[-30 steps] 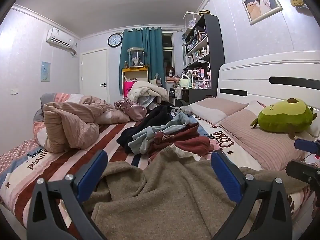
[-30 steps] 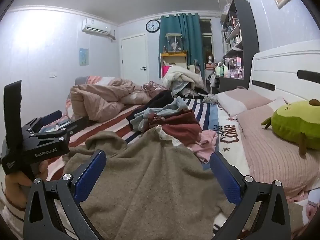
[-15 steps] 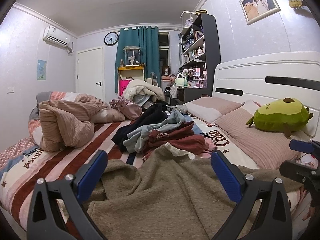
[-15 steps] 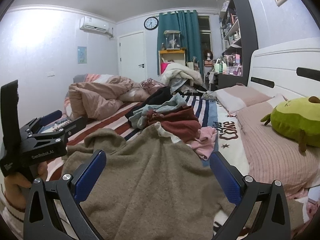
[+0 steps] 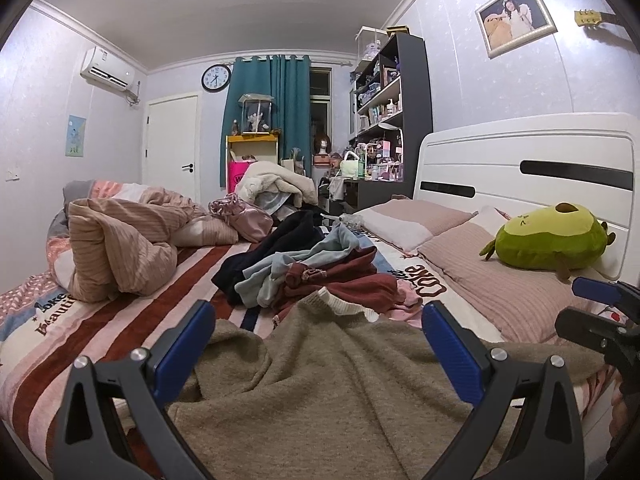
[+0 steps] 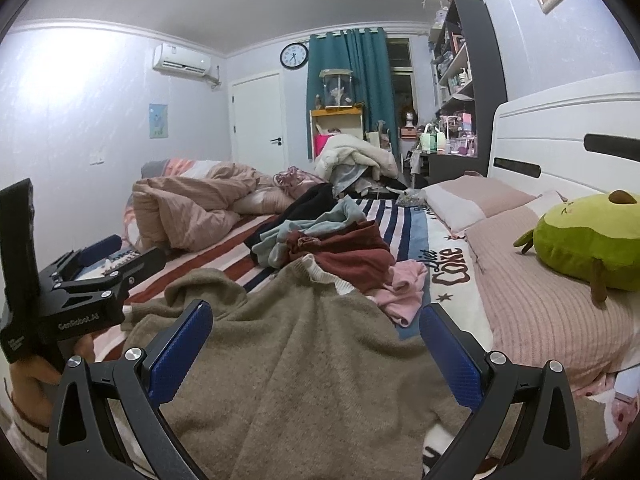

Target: Fold small clothes

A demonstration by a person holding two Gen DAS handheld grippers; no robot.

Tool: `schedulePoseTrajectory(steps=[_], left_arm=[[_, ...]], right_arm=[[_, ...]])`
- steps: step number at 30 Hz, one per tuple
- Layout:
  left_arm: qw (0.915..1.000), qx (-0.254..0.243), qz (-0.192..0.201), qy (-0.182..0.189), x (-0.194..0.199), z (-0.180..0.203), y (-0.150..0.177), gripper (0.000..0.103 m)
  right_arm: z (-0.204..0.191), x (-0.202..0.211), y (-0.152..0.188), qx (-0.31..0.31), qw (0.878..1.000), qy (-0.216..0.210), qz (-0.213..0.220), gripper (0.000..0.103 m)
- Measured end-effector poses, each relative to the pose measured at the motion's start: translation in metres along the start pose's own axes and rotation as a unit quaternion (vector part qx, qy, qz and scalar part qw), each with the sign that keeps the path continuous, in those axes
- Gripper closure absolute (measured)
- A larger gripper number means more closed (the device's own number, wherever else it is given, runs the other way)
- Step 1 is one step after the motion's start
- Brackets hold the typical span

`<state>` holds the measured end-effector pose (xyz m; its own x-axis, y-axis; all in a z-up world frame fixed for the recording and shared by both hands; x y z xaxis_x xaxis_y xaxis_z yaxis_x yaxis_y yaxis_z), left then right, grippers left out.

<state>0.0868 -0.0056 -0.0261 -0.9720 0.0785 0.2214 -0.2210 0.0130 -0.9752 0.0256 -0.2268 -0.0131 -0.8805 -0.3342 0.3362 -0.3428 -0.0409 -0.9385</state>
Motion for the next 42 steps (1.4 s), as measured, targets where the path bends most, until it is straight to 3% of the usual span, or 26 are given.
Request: schedulePoseTrajectory(steps=[36,42], left_arm=[[0.9998,-0.001,-0.011,-0.015,0.002,-0.012,0.006,0.001],[0.9986,0.024,-0.042,-0.022,-0.012,-0.047,0.023,0.001]], right_arm=[[-0.001,-0.024,0.007,0.012,1.000,-0.010,-0.011,0.000],[0.007,-0.031,0.022,0.005,1.000,-0.015,-0.026,0.000]])
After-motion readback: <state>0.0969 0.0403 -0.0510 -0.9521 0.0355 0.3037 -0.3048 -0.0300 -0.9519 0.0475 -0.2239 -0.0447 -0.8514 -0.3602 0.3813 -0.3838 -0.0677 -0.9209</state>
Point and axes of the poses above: each gripper's, at about its wrist camera, not at the fingertips, and x roughly against the way its jaws point, z to its right, y to its underside, the point moved 10 cm from there along -x, roughly the way its jaws point, and after that the axes turned 2 degrees about -y, right-handed, at the moved point
